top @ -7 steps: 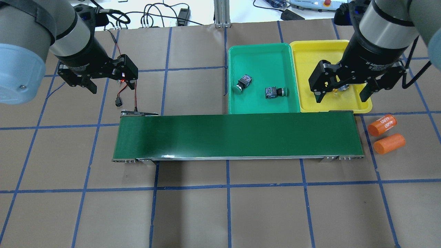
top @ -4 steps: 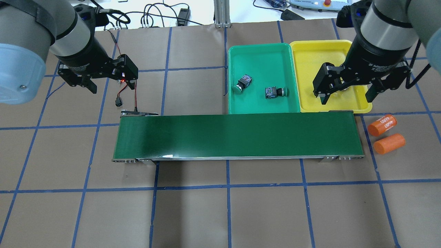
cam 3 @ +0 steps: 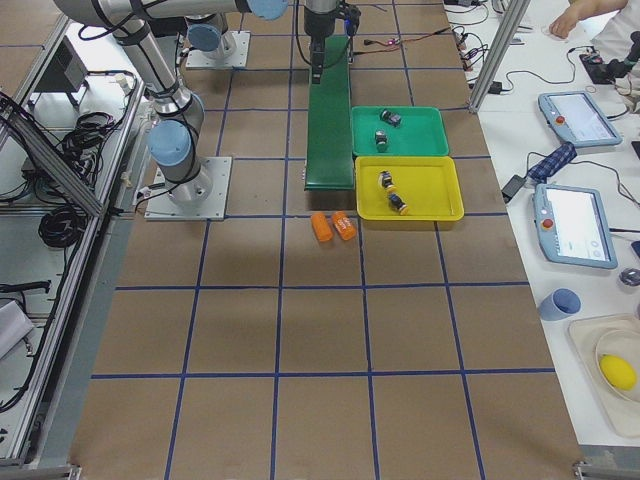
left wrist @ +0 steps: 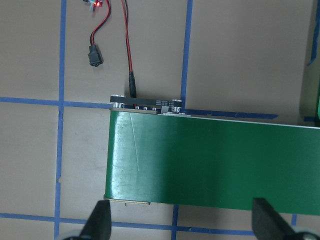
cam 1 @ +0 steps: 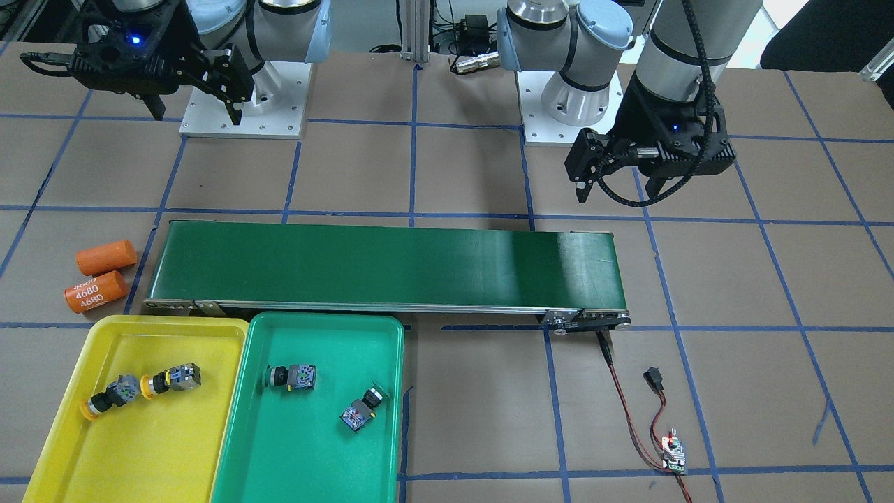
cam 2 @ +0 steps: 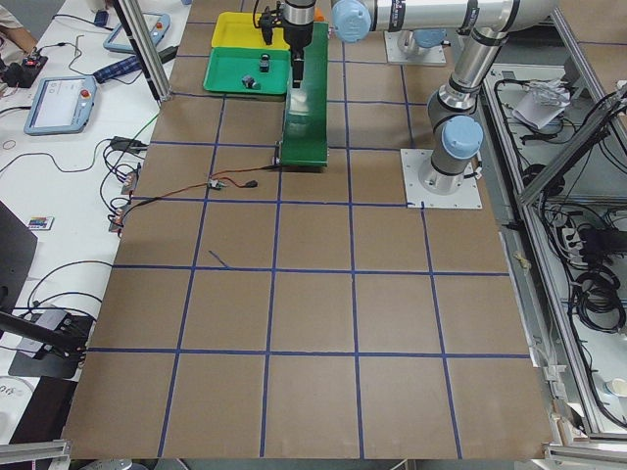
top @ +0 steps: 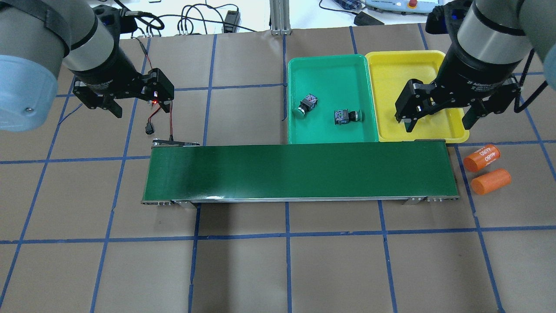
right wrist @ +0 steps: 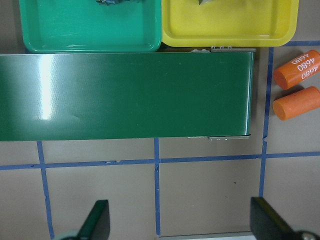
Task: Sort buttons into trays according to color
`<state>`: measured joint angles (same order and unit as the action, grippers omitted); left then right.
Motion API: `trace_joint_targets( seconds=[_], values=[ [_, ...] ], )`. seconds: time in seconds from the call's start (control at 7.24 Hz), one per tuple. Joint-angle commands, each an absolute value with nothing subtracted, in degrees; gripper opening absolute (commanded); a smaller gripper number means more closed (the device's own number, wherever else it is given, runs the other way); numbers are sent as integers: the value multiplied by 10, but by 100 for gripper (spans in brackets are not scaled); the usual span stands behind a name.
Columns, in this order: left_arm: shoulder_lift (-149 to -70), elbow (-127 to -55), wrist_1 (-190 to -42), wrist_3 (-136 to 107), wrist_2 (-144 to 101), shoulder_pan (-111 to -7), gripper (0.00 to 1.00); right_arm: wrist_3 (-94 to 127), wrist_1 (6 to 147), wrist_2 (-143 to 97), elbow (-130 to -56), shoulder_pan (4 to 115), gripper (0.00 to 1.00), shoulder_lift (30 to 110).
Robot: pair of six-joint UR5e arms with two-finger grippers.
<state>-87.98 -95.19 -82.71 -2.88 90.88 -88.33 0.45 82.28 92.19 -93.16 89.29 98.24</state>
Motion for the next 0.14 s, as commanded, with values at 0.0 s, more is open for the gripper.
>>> trace_joint_targets(
  seconds=[0.0],
  values=[
    [-880, -952, -827, -29, 909, -883, 100, 4, 822, 923, -932, 893, 100, 983]
  ],
)
